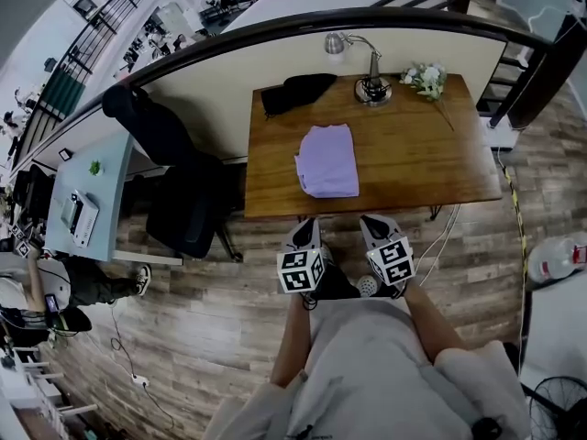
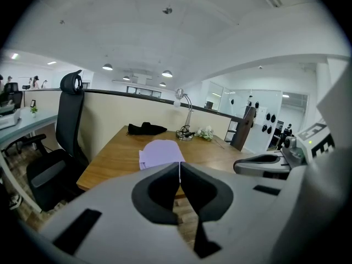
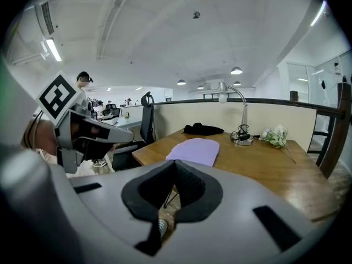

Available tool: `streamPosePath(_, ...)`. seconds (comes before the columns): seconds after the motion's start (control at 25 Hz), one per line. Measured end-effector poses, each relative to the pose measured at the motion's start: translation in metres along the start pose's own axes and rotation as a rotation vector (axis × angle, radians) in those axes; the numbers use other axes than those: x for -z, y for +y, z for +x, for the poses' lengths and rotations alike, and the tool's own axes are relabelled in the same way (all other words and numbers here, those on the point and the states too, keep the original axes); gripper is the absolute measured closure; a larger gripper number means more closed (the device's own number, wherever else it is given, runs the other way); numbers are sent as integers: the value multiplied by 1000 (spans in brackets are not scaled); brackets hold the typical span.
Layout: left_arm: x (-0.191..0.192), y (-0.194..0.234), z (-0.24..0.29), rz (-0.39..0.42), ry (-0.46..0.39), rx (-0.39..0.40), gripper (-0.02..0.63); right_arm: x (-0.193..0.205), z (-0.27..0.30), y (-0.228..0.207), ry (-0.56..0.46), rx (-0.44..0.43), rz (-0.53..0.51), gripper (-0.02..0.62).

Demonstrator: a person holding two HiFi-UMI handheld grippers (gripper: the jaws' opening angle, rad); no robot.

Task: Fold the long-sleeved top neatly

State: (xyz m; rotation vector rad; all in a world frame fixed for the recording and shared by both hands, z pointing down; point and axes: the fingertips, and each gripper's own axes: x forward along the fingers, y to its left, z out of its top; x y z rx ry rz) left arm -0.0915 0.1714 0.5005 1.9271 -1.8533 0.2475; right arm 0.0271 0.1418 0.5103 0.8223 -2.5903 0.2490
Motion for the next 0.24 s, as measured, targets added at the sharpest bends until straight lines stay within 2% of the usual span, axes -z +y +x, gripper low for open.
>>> streamPosePath(0.24, 1, 9, -5, -34, 2, 4, 581, 0, 9, 9, 7, -14, -9, 591)
